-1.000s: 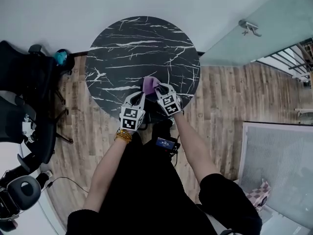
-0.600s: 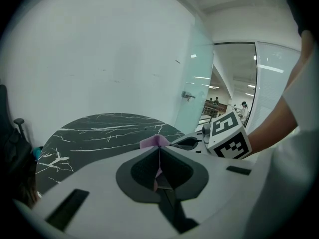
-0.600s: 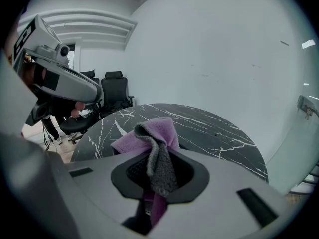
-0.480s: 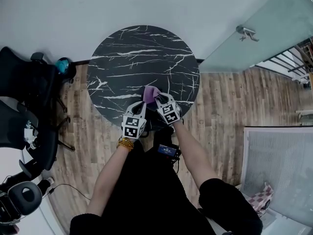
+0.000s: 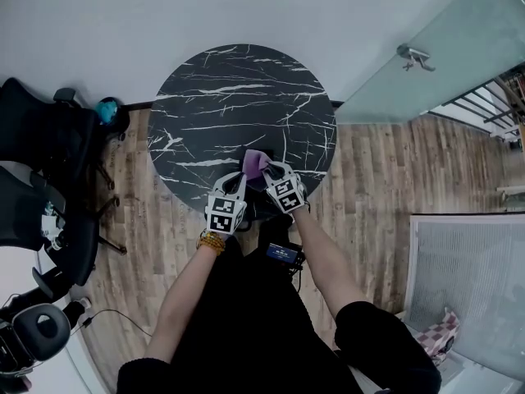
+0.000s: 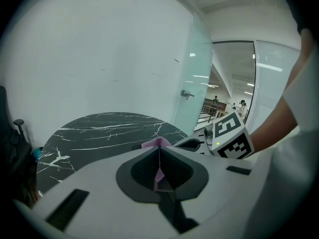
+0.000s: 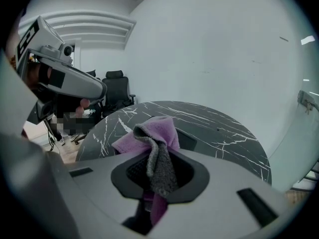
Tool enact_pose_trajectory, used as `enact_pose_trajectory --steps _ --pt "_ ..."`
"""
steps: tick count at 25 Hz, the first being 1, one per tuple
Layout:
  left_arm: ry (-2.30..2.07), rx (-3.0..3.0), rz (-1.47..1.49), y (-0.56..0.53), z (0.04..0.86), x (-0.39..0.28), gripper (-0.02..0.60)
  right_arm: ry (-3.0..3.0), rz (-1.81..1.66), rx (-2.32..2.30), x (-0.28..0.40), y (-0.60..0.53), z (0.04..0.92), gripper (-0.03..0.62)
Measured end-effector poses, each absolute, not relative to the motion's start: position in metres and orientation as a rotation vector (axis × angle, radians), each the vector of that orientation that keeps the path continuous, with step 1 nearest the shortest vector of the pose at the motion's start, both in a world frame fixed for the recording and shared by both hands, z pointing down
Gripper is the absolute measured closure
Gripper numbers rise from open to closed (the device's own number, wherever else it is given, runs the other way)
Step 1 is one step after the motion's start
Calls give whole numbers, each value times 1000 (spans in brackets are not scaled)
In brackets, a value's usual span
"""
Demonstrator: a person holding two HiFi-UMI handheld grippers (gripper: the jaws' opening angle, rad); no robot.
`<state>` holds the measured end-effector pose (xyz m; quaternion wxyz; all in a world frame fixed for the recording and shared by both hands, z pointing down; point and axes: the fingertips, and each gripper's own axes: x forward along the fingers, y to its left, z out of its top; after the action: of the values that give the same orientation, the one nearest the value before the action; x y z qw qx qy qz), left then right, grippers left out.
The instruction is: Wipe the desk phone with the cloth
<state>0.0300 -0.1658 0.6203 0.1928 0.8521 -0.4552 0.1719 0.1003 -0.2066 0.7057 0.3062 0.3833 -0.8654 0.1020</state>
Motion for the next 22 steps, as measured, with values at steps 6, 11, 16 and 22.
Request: enact_pose_trajectory --steps 6,11,16,22 --pt "-1270 2402 496 -163 622 31 563 -2275 268 1035 100 -201 708 534" --pt "-1264 2405 499 -163 624 31 563 -2270 285 1048 99 -199 710 534" --pt "-1262 2396 497 -160 628 30 563 -2269 319 1073 98 -191 714 534" --pt "-1256 2390 500 -160 632 32 563 -2270 349 1089 98 -186 717 534"
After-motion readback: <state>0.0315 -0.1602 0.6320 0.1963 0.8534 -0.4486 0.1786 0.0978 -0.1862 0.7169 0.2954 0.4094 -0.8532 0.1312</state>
